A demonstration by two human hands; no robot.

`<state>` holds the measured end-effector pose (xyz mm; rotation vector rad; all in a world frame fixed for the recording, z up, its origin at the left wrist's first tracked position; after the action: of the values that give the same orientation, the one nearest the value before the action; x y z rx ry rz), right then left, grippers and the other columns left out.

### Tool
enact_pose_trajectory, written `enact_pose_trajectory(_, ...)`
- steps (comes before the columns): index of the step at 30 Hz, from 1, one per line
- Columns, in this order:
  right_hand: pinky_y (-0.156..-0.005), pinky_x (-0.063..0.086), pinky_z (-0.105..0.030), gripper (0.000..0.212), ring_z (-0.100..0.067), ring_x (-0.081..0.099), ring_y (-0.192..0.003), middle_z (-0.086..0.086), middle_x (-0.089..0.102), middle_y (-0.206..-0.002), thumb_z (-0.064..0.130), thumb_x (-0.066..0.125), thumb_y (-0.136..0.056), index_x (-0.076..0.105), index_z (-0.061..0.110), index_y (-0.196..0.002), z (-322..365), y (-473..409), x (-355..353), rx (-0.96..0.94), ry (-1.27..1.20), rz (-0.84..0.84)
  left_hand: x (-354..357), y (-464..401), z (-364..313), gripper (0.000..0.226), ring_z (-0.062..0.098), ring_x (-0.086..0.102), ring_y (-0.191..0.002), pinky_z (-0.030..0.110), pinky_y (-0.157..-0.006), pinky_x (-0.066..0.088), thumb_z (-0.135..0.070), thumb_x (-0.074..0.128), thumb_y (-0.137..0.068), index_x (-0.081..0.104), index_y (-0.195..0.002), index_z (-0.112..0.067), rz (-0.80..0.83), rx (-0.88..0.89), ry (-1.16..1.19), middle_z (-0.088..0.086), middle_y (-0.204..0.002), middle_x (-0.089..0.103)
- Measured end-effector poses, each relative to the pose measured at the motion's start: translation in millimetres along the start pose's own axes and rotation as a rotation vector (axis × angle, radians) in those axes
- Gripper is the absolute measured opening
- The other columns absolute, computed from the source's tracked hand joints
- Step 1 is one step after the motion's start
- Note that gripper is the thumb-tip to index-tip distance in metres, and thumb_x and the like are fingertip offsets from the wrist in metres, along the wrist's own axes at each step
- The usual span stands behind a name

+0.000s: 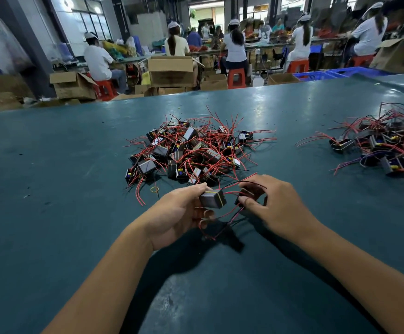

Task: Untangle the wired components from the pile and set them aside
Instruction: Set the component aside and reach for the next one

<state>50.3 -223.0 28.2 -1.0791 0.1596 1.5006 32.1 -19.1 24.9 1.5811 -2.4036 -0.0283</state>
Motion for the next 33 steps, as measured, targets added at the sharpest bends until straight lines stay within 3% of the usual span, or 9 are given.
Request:
enact_pose_trajectory(5,-0.069,0.040,-0.003,0.015,0.000,0.062,-0.077,0.013,0.069,-0.084,0.024,0.077,-0.084,0.070,0.022,-0.096,-12,-4,-12,0.126,-0.105,-0.123,-8,2,-4,0.034,0.027,0.066,-0.104,0.036,-0.082,0.048,-0.040,0.051,-0.095,0.073,-0.103,-0.016,-0.016,0.045,0.036,0.019,-0.121,0.068)
enact_pose_trajectory(8,-0.063,0.042,-0.006,0.012,0.002,0.061,-0.068,0.013,0.069,-0.075,0.024,0.078,-0.083,0.069,0.023,-0.090,-23,-5,-17,0.211,-0.138,-0.195,-11,2,-9,0.034,0.023,0.065,-0.107,0.039,-0.085,0.044,-0.045,0.049,-0.093,0.076,-0.093,-0.024,-0.072,0.074,0.046,0.020,-0.129,0.065)
enact_pose_trajectory(10,-0.064,0.051,-0.021,0.009,-0.002,0.063,-0.065,0.010,0.070,-0.073,0.027,0.077,-0.083,0.069,0.025,-0.088,-32,-6,-21,0.285,-0.179,-0.228,-14,3,-14,0.036,0.020,0.066,-0.104,0.037,-0.082,0.045,-0.049,0.048,-0.092,0.077,-0.087,-0.028,-0.088,0.085,0.053,0.018,-0.126,0.067)
enact_pose_trajectory(13,-0.063,0.059,-0.040,0.006,-0.019,0.071,-0.067,0.002,0.074,-0.075,0.026,0.075,-0.086,0.069,0.023,-0.087,-41,-8,-25,0.379,-0.290,-0.259,-23,6,-19,0.040,0.021,0.069,-0.094,0.033,-0.072,0.051,-0.053,0.046,-0.092,0.074,-0.094,-0.024,-0.094,0.084,0.128,0.013,-0.118,0.070)
enact_pose_trajectory(19,-0.050,0.055,-0.023,0.011,-0.013,0.064,-0.056,-0.002,0.073,-0.068,0.017,0.068,-0.093,0.065,0.007,-0.097,-45,-9,-23,0.548,-0.689,-0.283,-33,6,-23,0.043,0.011,0.061,-0.061,0.024,-0.059,0.052,-0.053,0.047,-0.092,0.073,-0.106,-0.022,-0.163,0.178,0.179,0.004,-0.094,0.073)
enact_pose_trajectory(26,-0.045,0.046,-0.023,0.012,-0.012,0.057,-0.050,-0.008,0.068,-0.074,0.015,0.064,-0.096,0.065,0.004,-0.092,-43,-7,-14,0.627,-0.662,-0.044,-40,7,-29,0.018,0.013,0.066,-0.074,0.026,-0.064,0.051,-0.030,0.068,-0.087,0.066,-0.104,-0.025,-0.212,0.408,0.229,0.000,-0.098,0.072)
enact_pose_trajectory(28,-0.046,0.043,-0.025,0.015,-0.009,0.055,-0.048,-0.005,0.067,-0.073,0.020,0.065,-0.095,0.067,0.007,-0.088,-43,-5,-12,0.622,-0.575,0.028,-44,10,-33,0.014,0.014,0.065,-0.074,0.026,-0.065,0.049,-0.027,0.072,-0.084,0.070,-0.097,-0.028,-0.304,0.500,0.071,0.001,-0.094,0.071)
enact_pose_trajectory(30,-0.052,0.040,-0.025,0.016,-0.003,0.053,-0.047,0.003,0.068,-0.068,0.026,0.068,-0.093,0.069,0.012,-0.084,-44,-4,-11,0.569,-0.415,0.063,-43,13,-37,0.008,0.013,0.061,-0.070,0.027,-0.062,0.046,-0.031,0.074,-0.086,0.074,-0.093,-0.033,-0.387,0.602,-0.331,-0.005,-0.083,0.071)
enact_pose_trajectory(33,-0.058,0.040,-0.023,0.016,0.002,0.056,-0.054,0.016,0.069,-0.065,0.034,0.070,-0.089,0.069,0.023,-0.078,-44,-7,-13,0.443,-0.098,0.030,-31,11,-32,0.013,0.016,0.061,-0.069,0.033,-0.062,0.047,-0.040,0.073,-0.083,0.076,-0.094,-0.035,-0.342,0.621,-0.779,-0.011,-0.085,0.072)
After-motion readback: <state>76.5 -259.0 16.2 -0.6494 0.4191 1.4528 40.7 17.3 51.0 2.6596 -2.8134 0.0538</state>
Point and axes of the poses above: each hand's wrist, its own y-axis away from the middle knuckle, its own x-axis out of the palm, z = x × y, the point moved 4 cm from there along -y, towards the middle knuckle
